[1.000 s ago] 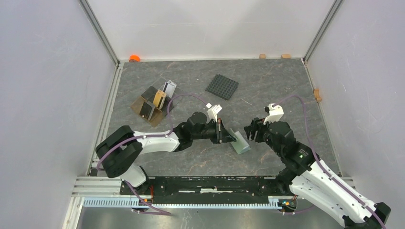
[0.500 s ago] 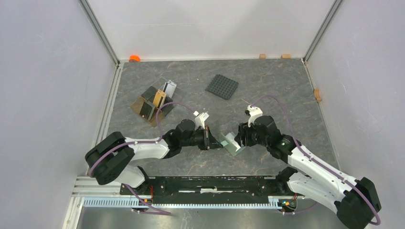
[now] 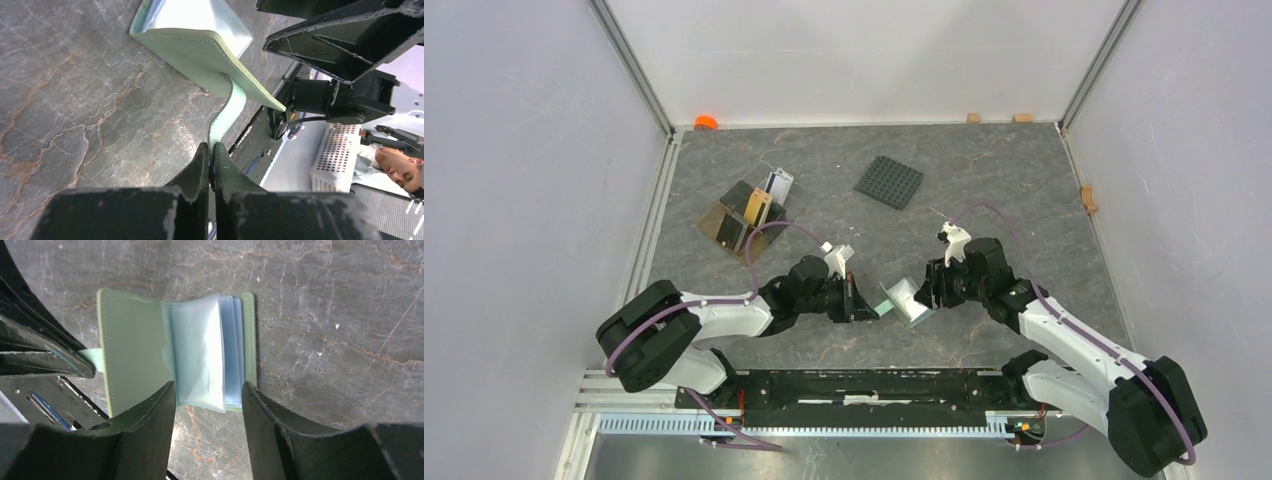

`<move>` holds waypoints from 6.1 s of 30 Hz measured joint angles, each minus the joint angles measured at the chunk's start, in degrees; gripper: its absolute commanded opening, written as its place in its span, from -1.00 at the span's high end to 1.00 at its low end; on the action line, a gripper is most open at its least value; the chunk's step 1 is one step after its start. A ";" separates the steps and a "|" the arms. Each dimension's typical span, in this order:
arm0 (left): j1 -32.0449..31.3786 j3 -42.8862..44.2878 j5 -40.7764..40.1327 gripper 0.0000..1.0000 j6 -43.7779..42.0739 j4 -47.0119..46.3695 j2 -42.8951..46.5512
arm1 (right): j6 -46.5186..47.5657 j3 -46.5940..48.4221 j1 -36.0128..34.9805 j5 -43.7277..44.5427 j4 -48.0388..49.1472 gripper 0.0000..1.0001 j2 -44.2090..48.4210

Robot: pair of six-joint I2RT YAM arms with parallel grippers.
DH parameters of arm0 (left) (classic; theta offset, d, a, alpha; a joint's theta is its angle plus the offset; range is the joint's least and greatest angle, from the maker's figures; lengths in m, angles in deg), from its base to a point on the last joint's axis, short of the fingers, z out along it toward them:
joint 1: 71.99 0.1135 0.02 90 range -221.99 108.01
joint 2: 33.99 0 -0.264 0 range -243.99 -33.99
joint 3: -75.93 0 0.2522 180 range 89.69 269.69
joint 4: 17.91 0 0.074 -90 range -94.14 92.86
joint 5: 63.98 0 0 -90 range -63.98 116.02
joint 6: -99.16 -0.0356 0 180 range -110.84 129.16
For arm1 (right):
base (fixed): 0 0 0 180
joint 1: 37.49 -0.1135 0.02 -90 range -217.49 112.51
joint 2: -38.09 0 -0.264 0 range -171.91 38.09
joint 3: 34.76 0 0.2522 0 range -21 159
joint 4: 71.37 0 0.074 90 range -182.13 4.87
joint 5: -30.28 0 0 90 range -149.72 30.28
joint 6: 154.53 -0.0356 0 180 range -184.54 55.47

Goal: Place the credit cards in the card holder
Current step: Open the card holder at the center of the board.

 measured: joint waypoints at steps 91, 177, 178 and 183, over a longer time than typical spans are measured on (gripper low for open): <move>2.43 0.52 -8.13 0.96 -6.14 -8.22 -10.54 | -1.01 -3.32 0.63 -8.13 7.85 -0.21 -1.75; 2.47 0.04 -7.48 0.96 -6.12 -11.63 -13.53 | -7.63 -11.72 0.66 -15.06 17.03 0.76 1.33; 2.47 0.04 -7.48 0.96 -6.12 -11.63 -13.53 | -7.19 -11.72 0.66 -14.32 16.28 0.76 1.14; 2.47 0.04 -7.48 0.84 -6.12 -11.61 -13.53 | -4.90 -11.72 0.66 -9.88 13.20 0.78 0.44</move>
